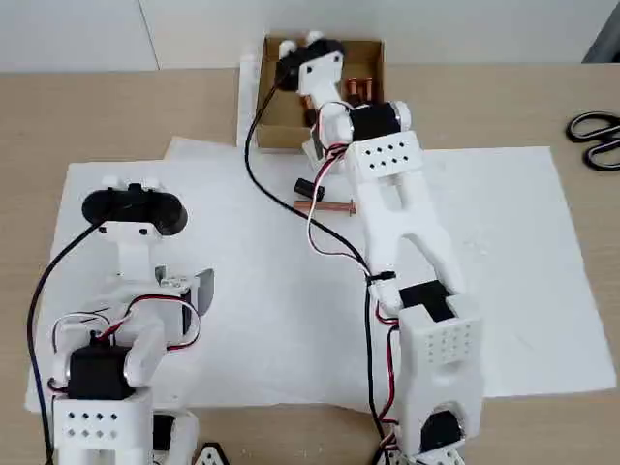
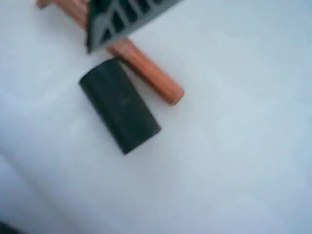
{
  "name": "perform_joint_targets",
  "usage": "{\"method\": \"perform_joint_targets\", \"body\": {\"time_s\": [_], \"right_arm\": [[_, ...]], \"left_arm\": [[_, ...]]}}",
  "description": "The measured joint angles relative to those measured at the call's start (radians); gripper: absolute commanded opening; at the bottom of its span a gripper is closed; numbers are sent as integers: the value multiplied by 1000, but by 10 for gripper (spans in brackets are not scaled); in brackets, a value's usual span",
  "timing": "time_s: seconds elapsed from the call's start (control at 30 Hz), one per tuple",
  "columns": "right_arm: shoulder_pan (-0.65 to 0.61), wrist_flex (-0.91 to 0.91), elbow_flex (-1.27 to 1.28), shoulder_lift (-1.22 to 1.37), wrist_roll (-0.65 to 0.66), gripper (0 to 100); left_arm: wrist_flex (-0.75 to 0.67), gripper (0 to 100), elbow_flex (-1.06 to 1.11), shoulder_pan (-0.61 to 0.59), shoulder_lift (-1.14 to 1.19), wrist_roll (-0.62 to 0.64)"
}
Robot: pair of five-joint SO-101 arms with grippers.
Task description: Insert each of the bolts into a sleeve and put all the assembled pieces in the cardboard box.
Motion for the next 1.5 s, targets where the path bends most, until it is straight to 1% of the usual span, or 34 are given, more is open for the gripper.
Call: {"method": "perform_joint_targets", "body": {"time_s": [0.13,0.27,0.4,0.73,0.93,1.1,1.4,1.5], "right_arm": [[-48,9,0,2,46,191],[-75,9,-6,71,74,191],[-78,-12,-6,155,77,191],[-80,-183,-6,288,77,191],[-71,-198,-25,334,77,189],[-60,-201,-38,358,77,120],[-46,-232,-41,364,78,112],[-46,-233,-41,364,78,65]], "left_arm": [[0,209,0,0,0,0],[0,209,0,0,0,0],[0,209,0,0,0,0],[0,209,0,0,0,0],[0,209,0,0,0,0],[0,209,0,0,0,0],[0,209,0,0,0,0],[0,209,0,0,0,0]]}}
